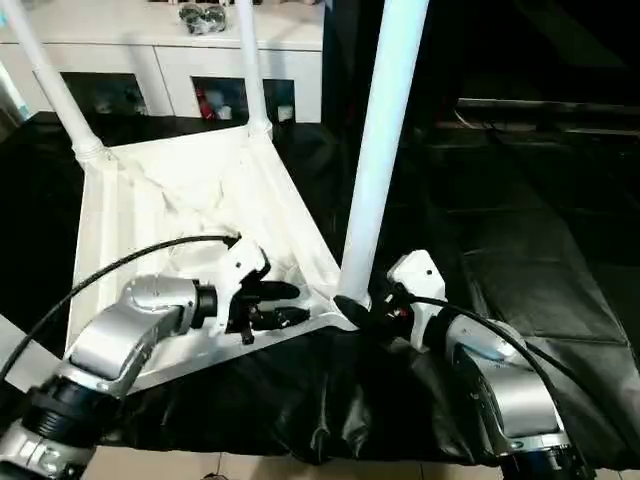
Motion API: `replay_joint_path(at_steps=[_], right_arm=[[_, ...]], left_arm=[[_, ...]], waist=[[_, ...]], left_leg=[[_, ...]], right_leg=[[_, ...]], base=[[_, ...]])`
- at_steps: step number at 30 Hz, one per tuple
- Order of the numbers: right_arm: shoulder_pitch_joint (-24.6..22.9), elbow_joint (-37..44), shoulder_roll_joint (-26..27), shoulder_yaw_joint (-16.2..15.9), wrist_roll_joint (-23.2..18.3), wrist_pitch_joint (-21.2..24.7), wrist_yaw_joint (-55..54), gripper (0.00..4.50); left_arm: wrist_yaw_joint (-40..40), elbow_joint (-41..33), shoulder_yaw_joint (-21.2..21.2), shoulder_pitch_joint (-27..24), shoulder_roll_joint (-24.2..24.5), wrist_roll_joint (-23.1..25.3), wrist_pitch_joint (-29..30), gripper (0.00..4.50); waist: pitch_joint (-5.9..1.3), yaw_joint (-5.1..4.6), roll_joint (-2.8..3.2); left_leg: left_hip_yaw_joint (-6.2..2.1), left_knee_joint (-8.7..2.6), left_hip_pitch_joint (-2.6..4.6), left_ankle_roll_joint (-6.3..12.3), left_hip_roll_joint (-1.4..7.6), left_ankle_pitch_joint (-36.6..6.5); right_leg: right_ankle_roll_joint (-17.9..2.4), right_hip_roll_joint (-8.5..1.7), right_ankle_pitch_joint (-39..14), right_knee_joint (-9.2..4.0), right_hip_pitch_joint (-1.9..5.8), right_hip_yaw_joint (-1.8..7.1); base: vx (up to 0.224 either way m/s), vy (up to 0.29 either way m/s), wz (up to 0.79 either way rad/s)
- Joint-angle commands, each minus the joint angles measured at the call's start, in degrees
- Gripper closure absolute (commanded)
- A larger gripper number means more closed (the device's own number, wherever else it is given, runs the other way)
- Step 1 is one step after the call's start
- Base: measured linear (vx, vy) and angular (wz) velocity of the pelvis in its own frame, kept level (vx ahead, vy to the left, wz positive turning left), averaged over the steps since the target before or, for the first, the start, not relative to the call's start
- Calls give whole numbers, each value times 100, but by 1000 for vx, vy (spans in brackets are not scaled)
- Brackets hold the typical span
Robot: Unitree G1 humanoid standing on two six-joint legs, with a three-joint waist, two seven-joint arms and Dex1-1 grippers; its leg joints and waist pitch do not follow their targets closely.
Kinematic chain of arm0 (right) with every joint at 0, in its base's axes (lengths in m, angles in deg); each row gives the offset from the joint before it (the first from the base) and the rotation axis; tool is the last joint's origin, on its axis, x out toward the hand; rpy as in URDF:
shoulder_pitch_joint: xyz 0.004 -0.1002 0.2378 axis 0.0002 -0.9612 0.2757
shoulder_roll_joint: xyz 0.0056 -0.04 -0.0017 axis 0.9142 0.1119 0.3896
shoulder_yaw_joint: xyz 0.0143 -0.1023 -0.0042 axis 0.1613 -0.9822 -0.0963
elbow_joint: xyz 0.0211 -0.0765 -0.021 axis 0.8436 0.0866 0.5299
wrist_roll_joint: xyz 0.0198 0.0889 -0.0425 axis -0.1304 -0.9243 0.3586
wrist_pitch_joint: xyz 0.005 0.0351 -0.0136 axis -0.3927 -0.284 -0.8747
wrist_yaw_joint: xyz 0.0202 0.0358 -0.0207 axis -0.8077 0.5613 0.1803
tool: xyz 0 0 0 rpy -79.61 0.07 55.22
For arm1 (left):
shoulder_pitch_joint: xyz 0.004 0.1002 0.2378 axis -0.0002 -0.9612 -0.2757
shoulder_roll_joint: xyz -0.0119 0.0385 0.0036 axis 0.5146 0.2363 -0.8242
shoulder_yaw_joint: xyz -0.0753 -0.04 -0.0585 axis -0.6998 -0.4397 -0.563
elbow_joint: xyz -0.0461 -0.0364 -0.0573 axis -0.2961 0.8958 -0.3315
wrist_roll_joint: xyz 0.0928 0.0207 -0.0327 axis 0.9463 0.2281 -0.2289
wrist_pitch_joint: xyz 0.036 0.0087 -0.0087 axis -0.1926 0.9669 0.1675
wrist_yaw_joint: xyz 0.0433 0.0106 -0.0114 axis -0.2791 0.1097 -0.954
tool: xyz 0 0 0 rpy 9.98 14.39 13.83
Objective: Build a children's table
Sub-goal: Rotate leg to tighten
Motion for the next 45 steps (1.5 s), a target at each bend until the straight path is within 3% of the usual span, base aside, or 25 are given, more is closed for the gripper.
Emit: replay_joint_path(at_steps=[1, 6, 7, 9, 10, 11, 12, 14, 16, 19, 27, 34, 45], right_arm=[[85, 8, -56, -24, 7, 41, -25, 75], [84, 88, -86, -39, 1, 116, -23, 75], [93, 85, -95, -41, 1, 111, -11, 75], [109, 63, -106, -48, 20, 90, -8, 75], [121, 45, -111, -52, 37, 77, -13, 75], [135, 24, -116, -58, 54, 63, -20, 75], [155, 10, -117, -42, 67, 65, -55, 75], [109, 56, -122, -2, 49, 75, -88, 75], [74, 82, -133, -4, 51, 79, -84, 75], [32, 79, -147, -31, 70, 61, -72, 75], [46, 22, -127, -65, 94, 68, -123, 75], [31, 68, -132, -117, 106, 66, -107, 75], [98, -28, -157, -205, 99, 6, -50, 75]], left_arm=[[63, 153, 68, 91, 49, 21, -5, 218], [140, 166, 106, 153, 16, -89, 146, 218], [116, 171, 83, 170, -2, -104, 162, 218], [96, 184, 63, 188, -14, -118, 178, 218], [94, 195, 54, 199, -15, -126, 192, 218], [91, 211, 53, 215, -9, -147, 206, 218], [143, 253, 91, 240, 8, -157, 202, 218], [180, 398, 170, 287, 12, -105, 93, 218], [169, 451, 194, 308, 3, -74, 50, 218], [214, 443, 264, 297, -8, -89, 80, 218], [54, 515, 440, 183, -26, 36, 48, 218], [-67, 768, 532, 217, 29, 233, -324, 218], [25, 916, 551, 231, 92, 238, -444, 319]], waist=[[-343, 0, 0], [-354, 24, -18], [-354, 31, 28], [-354, 35, 9], [-355, 45, 143], [-352, 8, 54], [-352, 8, 28], [-349, 19, 55], [-348, 16, 42], [-362, 17, 77], [-350, 18, 54], [-358, 27, 27], [-346, 31, -8]], left_leg=[[-158, -372, 111, 263, 290, -1072], [-151, -361, 106, 286, 289, -961], [-154, -361, 112, 287, 291, -970], [-155, -362, 114, 282, 293, -995], [-170, -360, 121, 249, 291, -1036], [-158, -362, 110, 239, 284, -1092], [-156, -361, 106, 263, 282, -1071], [-155, -354, 107, 287, 279, -1055], [-153, -351, 99, 292, 273, -1041], [-161, -347, 98, 298, 283, -966], [-157, -354, 95, 316, 288, -1027], [-153, -347, 95, 325, 283, -965], [-149, -354, 87, 336, 288, -975]], right_leg=[[-1423, -282, -324, -396, 220, 199], [-1444, -287, -212, -377, 230, 201], [-1458, -288, -206, -381, 221, 199], [-1479, -285, -196, -383, 228, 197], [-1484, -291, -210, -372, 217, 195], [-1478, -276, -190, -389, 235, 190], [-1476, -278, -207, -393, 239, 191], [-1449, -288, -390, -405, 230, 194], [-1413, -286, -477, -411, 232, 195], [-1411, -285, -389, -394, 230, 192], [-1406, -287, -486, -408, 225, 190], [-1342, -294, -500, -410, 219, 197], [-1337, -303, -609, -413, 212, 197]], base=[[0, 0, 0], [0, 0, 0], [0, 0, 0], [0, 0, 0], [0, 0, 0], [0, 0, 0], [0, 0, 0], [0, 0, 0], [0, 0, 0], [0, 0, 0], [0, 0, 0], [0, 0, 0], [0, 0, 0]])
